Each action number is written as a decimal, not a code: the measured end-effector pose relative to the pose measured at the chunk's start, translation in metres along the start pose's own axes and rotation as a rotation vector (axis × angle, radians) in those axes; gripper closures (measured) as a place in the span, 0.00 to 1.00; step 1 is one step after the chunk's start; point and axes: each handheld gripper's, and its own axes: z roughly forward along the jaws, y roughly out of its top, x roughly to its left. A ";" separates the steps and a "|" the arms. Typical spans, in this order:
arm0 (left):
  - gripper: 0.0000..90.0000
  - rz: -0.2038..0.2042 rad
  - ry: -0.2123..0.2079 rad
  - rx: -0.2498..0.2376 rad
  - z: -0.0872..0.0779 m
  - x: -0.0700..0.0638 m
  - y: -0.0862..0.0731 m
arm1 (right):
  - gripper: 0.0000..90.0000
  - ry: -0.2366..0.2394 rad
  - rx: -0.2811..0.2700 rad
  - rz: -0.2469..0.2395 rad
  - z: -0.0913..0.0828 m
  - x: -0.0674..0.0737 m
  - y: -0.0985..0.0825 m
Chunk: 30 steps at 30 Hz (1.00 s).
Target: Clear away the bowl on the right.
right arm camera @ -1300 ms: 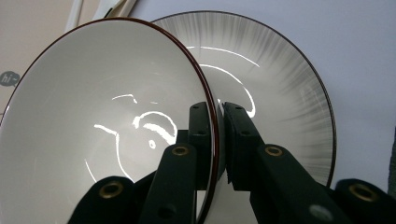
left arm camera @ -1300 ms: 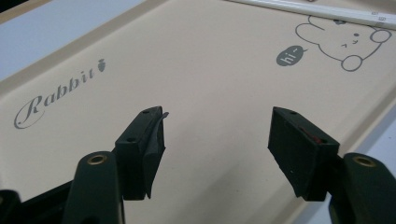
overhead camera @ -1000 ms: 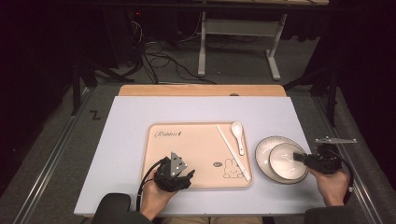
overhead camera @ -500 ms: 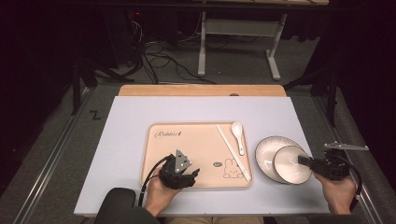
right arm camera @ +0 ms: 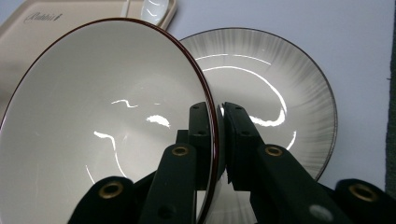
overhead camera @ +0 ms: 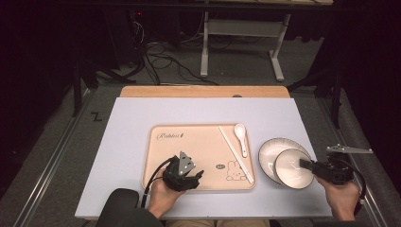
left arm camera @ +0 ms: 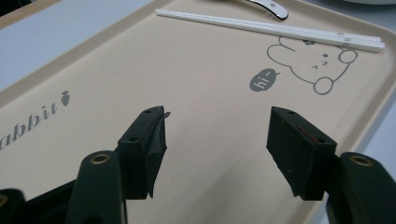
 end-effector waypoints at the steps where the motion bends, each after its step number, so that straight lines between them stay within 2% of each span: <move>1: 0.42 0.002 -0.001 0.006 0.000 0.000 0.000 | 0.93 0.000 0.000 -0.001 0.000 0.001 0.000; 10: 0.42 -0.009 -0.026 0.008 0.005 -0.003 0.001 | 0.93 0.007 0.011 -0.033 -0.001 0.016 -0.001; 20: 0.42 -0.005 -0.069 0.031 0.015 -0.009 0.002 | 0.93 0.018 0.017 -0.032 -0.009 0.032 -0.010; 24: 0.42 -0.012 -0.086 0.039 0.019 -0.011 0.003 | 0.93 0.019 0.005 -0.029 -0.014 0.036 -0.014; 30: 0.42 -0.006 -0.105 0.050 0.022 -0.014 0.004 | 0.93 0.029 0.017 -0.027 -0.017 0.042 -0.018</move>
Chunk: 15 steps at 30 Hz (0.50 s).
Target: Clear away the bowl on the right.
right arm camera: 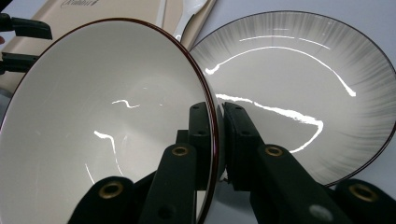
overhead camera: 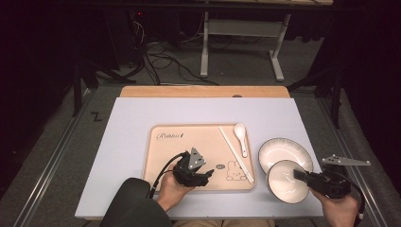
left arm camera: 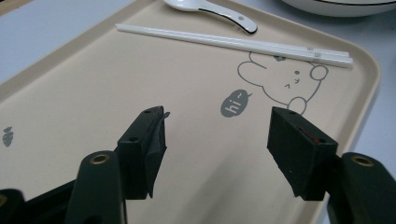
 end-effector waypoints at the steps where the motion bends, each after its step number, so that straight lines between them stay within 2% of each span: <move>1: 0.41 0.000 -0.002 0.000 0.000 0.000 0.000 | 0.93 0.002 0.002 0.004 0.000 0.002 0.000; 9: 0.41 0.001 0.013 -0.013 -0.003 0.002 0.002 | 0.93 0.029 0.024 -0.027 0.009 0.012 0.004; 15: 0.41 -0.003 0.043 -0.027 -0.009 0.006 0.002 | 0.93 0.058 0.041 -0.062 0.019 0.019 0.011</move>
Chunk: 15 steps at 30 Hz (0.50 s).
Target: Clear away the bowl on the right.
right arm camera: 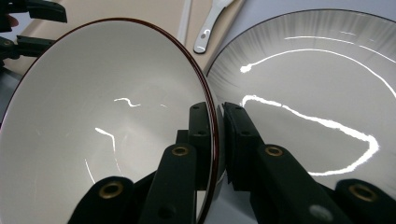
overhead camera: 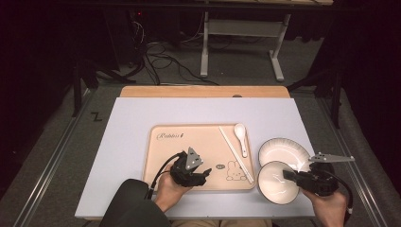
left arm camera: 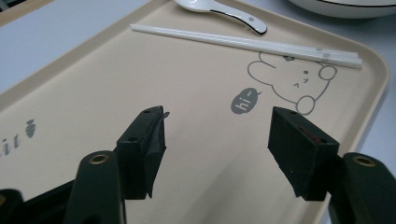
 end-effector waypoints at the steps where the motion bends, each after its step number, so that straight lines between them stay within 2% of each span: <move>1: 0.41 -0.004 0.003 -0.004 -0.001 0.001 0.000 | 0.93 0.005 0.005 -0.003 0.002 0.001 0.002; 7: 0.41 -0.007 0.038 -0.012 -0.009 0.006 -0.001 | 0.93 0.049 0.020 -0.039 0.012 0.009 0.013; 15: 0.41 -0.030 0.091 -0.038 -0.023 0.014 -0.001 | 0.93 0.105 0.047 -0.098 0.033 0.020 0.029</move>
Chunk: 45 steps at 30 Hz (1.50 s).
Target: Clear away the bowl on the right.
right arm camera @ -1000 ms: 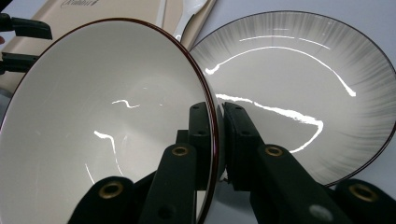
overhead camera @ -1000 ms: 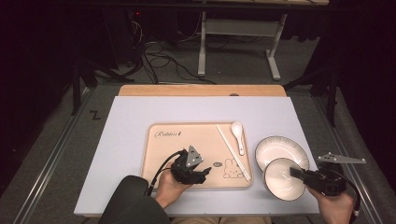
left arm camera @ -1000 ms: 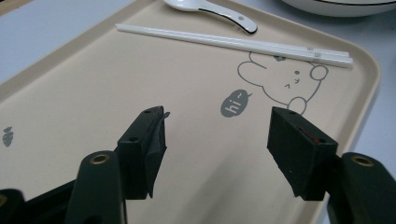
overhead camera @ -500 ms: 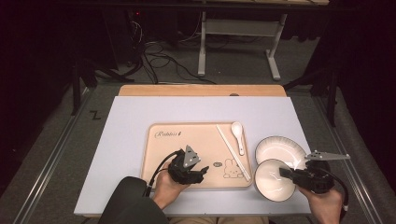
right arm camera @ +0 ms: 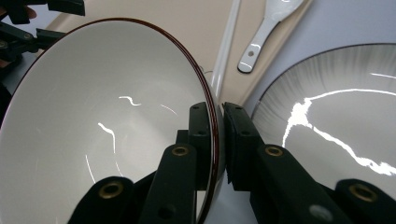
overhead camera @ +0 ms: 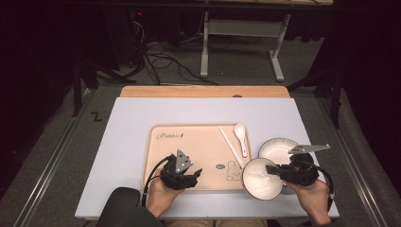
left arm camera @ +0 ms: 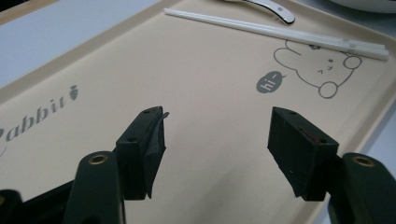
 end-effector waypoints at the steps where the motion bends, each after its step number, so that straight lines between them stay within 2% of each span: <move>1: 0.41 -0.005 0.009 -0.006 -0.002 0.001 0.000 | 0.93 0.004 0.001 -0.006 0.002 0.000 0.002; 13: 0.41 -0.036 0.109 -0.050 -0.027 0.017 0.001 | 0.93 0.077 0.045 -0.093 0.035 0.010 0.031; 18: 0.41 -0.054 0.135 -0.068 -0.033 0.021 0.001 | 0.93 0.093 0.051 -0.120 0.045 0.014 0.043; 24: 0.41 -0.059 0.157 -0.077 -0.040 0.026 0.003 | 0.93 0.111 0.056 -0.137 0.057 0.020 0.062; 28: 0.41 -0.068 0.163 -0.093 -0.042 0.027 0.005 | 0.93 0.115 0.071 -0.124 0.073 0.022 0.074; 31: 0.41 -0.068 0.162 -0.098 -0.044 0.029 0.008 | 0.93 0.102 0.097 -0.123 0.084 0.023 0.082; 37: 0.41 -0.064 0.166 -0.112 -0.048 0.035 0.013 | 0.93 0.061 0.138 -0.090 0.106 0.023 0.100; 39: 0.41 -0.076 0.160 -0.119 -0.049 0.036 0.015 | 0.93 0.051 0.144 -0.088 0.113 0.022 0.104; 45: 0.41 -0.073 0.149 -0.112 -0.045 0.036 0.016 | 0.93 0.019 0.175 -0.058 0.137 0.018 0.119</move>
